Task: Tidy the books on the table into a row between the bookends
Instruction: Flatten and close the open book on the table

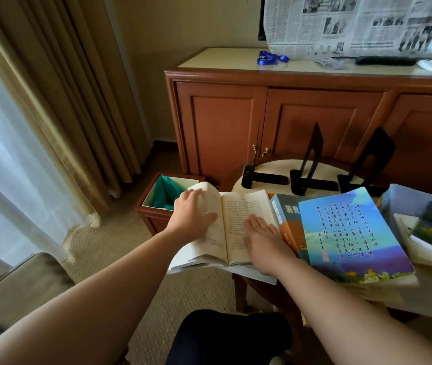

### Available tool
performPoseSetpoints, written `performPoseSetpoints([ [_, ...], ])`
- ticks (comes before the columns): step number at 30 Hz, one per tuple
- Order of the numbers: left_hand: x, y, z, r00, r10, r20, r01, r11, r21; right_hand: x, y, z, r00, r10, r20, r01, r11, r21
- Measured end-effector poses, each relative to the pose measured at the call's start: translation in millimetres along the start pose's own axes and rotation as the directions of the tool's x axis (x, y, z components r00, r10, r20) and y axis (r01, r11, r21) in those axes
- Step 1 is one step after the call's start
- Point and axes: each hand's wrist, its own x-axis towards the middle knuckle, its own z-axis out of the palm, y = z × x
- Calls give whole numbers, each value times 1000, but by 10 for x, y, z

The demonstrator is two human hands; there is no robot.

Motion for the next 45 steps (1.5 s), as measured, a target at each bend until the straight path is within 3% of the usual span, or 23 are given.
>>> performPoseSetpoints([
  [5, -76, -85, -11, 954, -291, 78, 299, 946, -123, 6, -16, -14, 1000, 16, 8, -17, 1000, 9],
  [9, -131, -68, -33, 926, -355, 127, 376, 886, -270, 3, -24, -52, 1000, 17, 13, -17, 999, 39],
  [16, -135, 128, 51, 946, -235, 223, 316, 822, -474, -2, -81, -247, 1000, -3, 20, 1, 993, 121],
  [18, -156, 238, 68, 958, -194, 214, 274, 842, -464, -12, -111, -337, 997, 49, 52, -60, 968, 242],
  [21, -202, 395, 97, 970, -139, 199, 210, 890, -404, -62, -140, -463, 987, 155, 42, -153, 829, 539],
  [23, -211, 458, 124, 976, -103, 191, 172, 904, -392, -113, -143, -533, 986, 166, 16, -138, 761, 634],
  [27, -210, 526, 175, 980, -60, 189, 139, 888, -438, -206, -111, -579, 994, 107, -39, -59, 776, 627],
  [32, -176, 553, 199, 995, -92, 36, 97, 839, -535, -302, -116, -614, 998, 15, -53, 17, 839, 543],
  [35, -143, 605, 240, 993, -54, 103, 103, 817, -568, -330, -173, -644, 997, -20, -74, 52, 887, 460],
  [38, -172, 603, 288, 965, 53, 257, 51, 923, -382, -302, -179, -628, 996, 35, -84, -9, 957, 289],
  [40, -193, 542, 305, 938, 119, 327, -74, 986, -148, -285, -148, -598, 990, 108, -96, -86, 974, 210],
  [42, -191, 468, 310, 915, 172, 364, -219, 971, 92, -274, -98, -557, 981, 175, -83, -155, 966, 205],
  [45, -184, 397, 263, 871, 211, 443, -312, 935, 167, -293, -91, -484, 975, 215, -55, -205, 968, 145],
])
